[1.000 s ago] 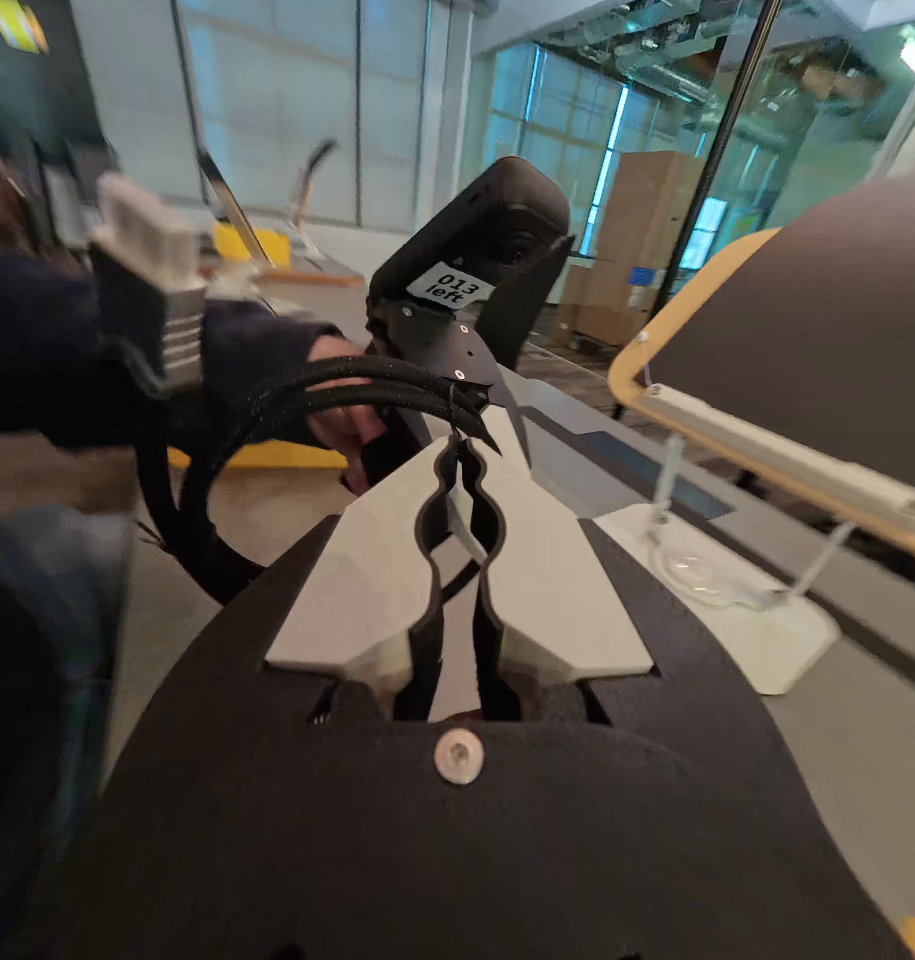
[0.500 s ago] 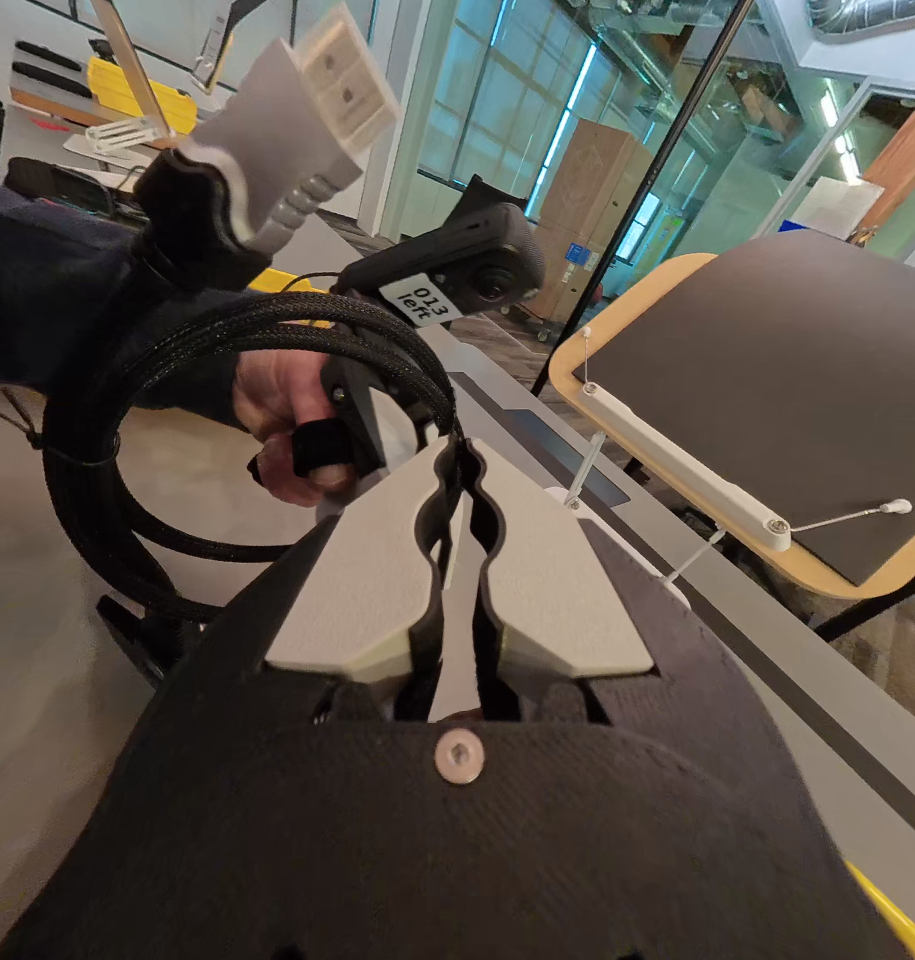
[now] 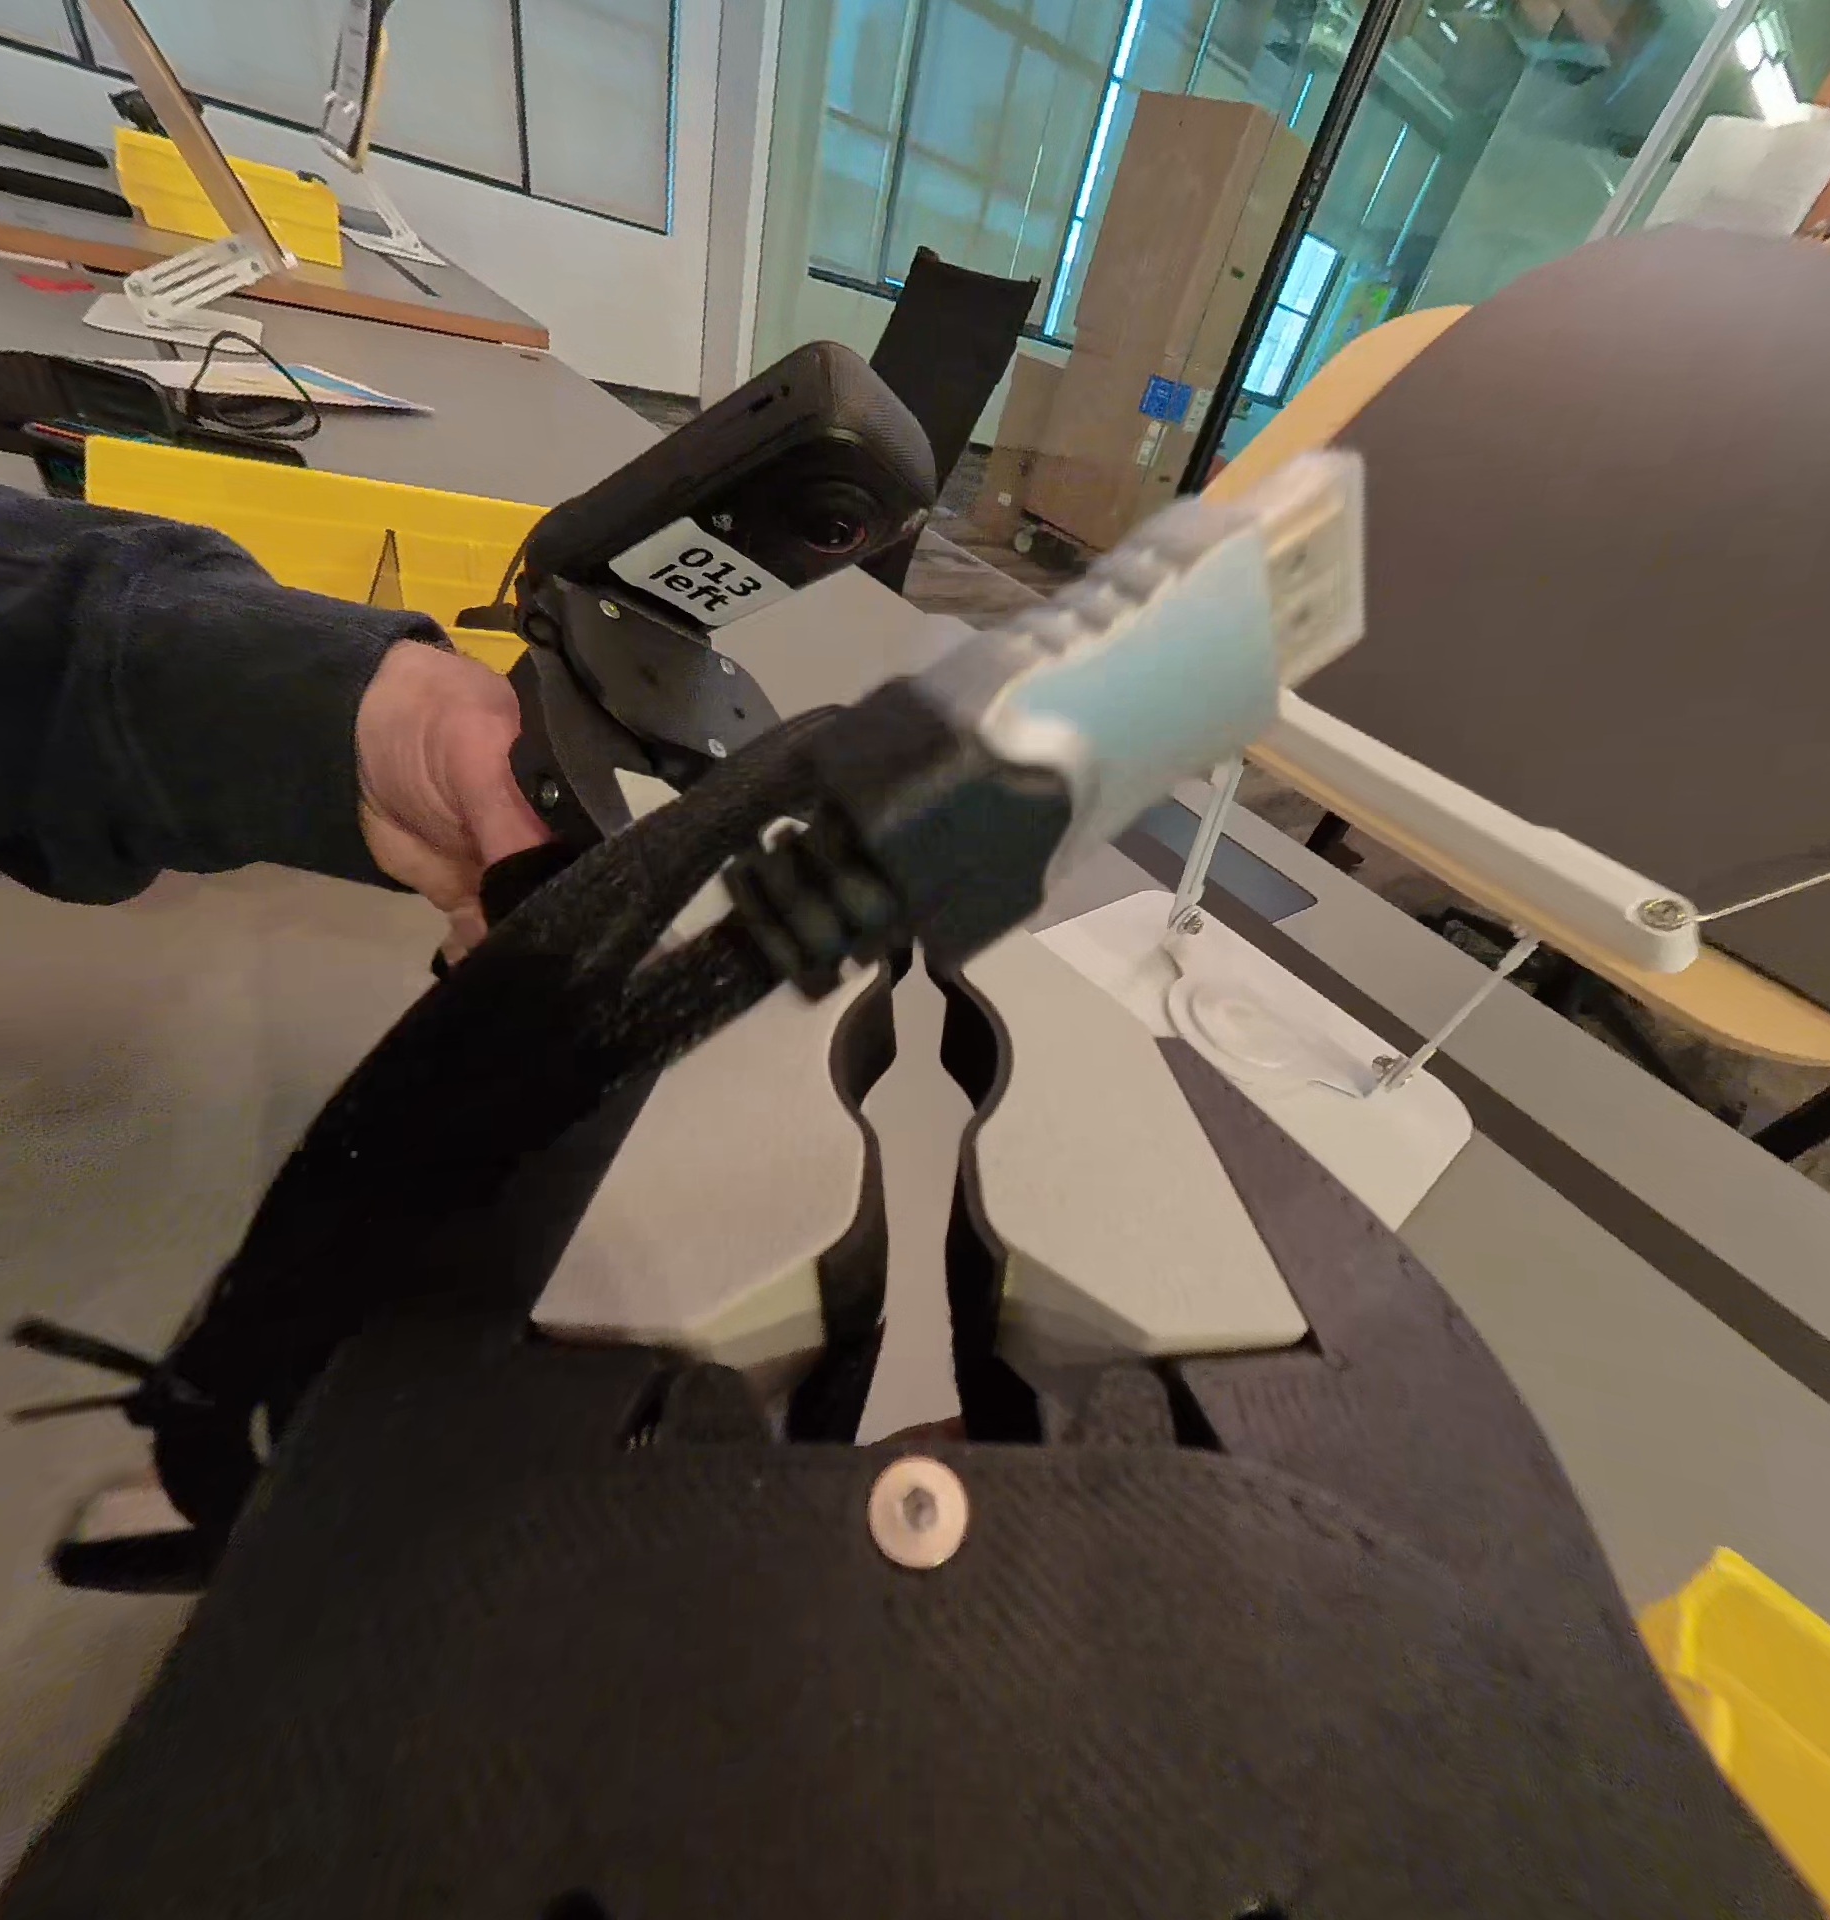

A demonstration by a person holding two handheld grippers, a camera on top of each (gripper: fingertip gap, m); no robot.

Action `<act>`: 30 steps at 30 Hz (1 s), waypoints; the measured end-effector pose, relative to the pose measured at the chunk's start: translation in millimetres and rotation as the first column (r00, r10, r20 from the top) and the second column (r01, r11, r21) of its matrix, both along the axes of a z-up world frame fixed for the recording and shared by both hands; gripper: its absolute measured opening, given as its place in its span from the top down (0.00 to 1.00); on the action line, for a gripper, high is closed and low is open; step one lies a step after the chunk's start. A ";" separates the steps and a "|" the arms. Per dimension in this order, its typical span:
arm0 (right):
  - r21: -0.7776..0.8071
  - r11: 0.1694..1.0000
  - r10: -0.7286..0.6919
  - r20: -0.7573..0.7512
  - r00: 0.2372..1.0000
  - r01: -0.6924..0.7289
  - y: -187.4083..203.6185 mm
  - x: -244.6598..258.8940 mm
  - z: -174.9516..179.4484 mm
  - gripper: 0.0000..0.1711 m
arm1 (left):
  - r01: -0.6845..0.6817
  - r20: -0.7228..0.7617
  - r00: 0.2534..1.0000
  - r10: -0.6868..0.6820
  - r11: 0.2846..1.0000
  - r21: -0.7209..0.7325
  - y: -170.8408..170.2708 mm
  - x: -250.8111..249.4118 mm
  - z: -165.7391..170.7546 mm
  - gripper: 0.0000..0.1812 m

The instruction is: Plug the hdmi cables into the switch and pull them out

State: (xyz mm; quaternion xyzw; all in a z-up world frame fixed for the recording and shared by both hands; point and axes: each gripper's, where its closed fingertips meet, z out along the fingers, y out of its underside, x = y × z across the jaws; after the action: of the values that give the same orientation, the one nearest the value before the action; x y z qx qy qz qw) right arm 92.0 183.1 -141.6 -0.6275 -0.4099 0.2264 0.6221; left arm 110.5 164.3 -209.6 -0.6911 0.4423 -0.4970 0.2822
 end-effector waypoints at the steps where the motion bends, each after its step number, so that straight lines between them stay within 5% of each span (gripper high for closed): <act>1: -0.010 1.000 0.003 -0.006 1.000 -0.003 0.5 -0.7 -2.2 1.00 | -0.016 -0.012 1.000 0.017 1.000 0.026 2.9 -1.3 -3.1 0.91; 8: -0.032 0.999 0.008 -0.040 0.999 -0.010 3.4 -1.8 -6.1 1.00 | -0.151 -0.011 0.988 0.154 0.977 0.154 19.7 -11.5 -0.7 0.80; 12: -0.043 0.999 0.003 -0.048 0.999 -0.005 4.8 -1.9 -7.3 1.00 | -0.319 -0.023 0.938 0.346 0.888 0.329 32.1 -41.5 17.3 0.69; 16: -0.052 0.999 -0.001 -0.067 0.998 -0.003 6.5 -0.7 -6.1 1.00 | -0.317 0.023 0.936 0.351 0.811 0.491 -16.9 -43.6 38.5 0.70; 20: -0.055 0.998 0.001 -0.063 0.998 -0.005 6.8 -3.8 -6.4 1.00 | -0.210 -0.074 0.937 0.341 0.720 0.661 -54.9 -9.2 10.0 0.63; 23: -0.055 0.998 0.002 -0.056 0.998 -0.005 5.0 -6.3 -4.8 1.00 | -0.205 -0.075 0.913 0.401 0.610 0.766 -53.0 9.1 -2.8 0.70; 26: -0.048 0.999 -0.003 -0.053 0.999 0.000 5.3 -5.5 -2.5 1.00 | -0.205 -0.063 0.903 0.425 0.556 0.806 -52.2 19.6 -6.6 0.89; 30: -0.021 1.000 -0.012 -0.009 1.000 0.011 8.6 -4.5 -5.4 1.00 | -0.279 0.045 0.927 0.371 0.605 0.746 -61.5 24.9 11.5 0.94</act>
State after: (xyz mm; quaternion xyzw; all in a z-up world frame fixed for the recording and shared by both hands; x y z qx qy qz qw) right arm 87.5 191.6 -147.0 -0.6353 -0.4009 0.2301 0.6187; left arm 135.4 102.8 -198.2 -0.6124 0.4874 -0.1742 0.5976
